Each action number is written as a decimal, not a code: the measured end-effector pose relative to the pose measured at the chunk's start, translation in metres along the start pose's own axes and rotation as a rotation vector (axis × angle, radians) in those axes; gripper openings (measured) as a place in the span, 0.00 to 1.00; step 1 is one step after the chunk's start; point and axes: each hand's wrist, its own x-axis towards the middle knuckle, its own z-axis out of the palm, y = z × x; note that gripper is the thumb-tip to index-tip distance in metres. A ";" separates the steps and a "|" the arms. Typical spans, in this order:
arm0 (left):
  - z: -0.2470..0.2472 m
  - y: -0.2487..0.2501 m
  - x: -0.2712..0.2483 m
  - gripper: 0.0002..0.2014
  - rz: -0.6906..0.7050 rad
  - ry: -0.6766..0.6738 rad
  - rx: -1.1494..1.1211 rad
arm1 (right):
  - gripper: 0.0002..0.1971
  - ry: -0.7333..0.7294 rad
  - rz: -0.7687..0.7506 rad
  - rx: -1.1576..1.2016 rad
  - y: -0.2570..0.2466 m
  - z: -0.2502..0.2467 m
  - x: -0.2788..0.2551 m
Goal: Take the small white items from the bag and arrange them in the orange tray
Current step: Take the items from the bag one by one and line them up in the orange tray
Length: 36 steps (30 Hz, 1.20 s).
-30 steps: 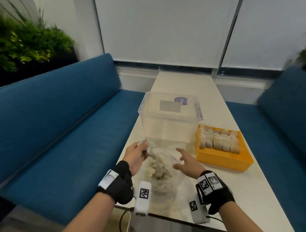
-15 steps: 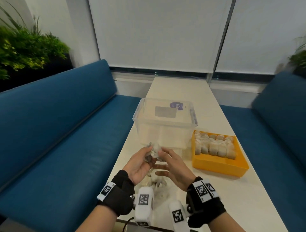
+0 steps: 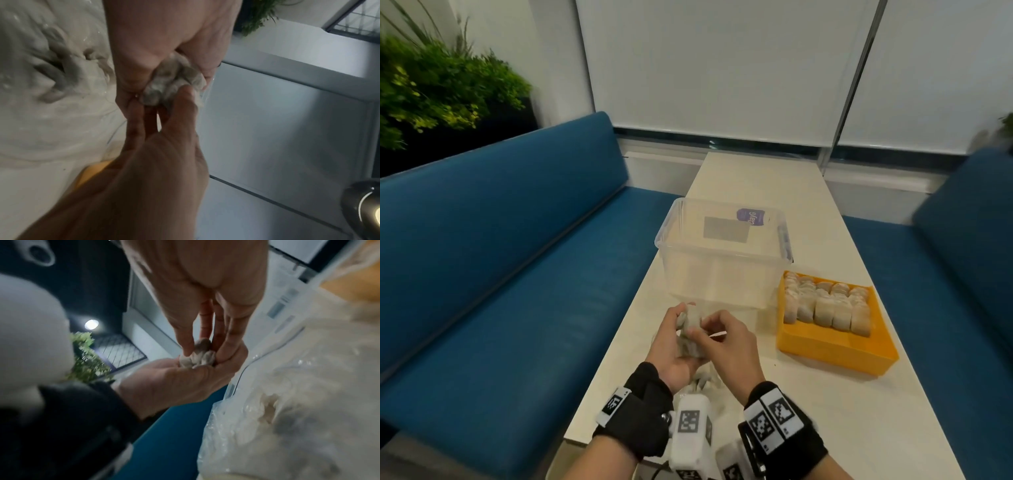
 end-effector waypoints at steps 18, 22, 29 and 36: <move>0.047 0.000 0.019 0.07 0.046 -0.065 0.160 | 0.04 -0.101 0.071 0.133 -0.035 -0.107 0.065; 0.074 -0.006 0.022 0.09 0.095 -0.147 0.324 | 0.04 -0.042 0.065 0.220 -0.045 -0.135 0.074; 0.114 -0.017 0.026 0.16 0.145 -0.224 0.438 | 0.04 -0.072 0.093 0.366 -0.052 -0.169 0.083; 0.134 -0.020 0.025 0.27 -0.078 -0.285 0.311 | 0.12 -0.159 0.053 0.377 -0.048 -0.195 0.087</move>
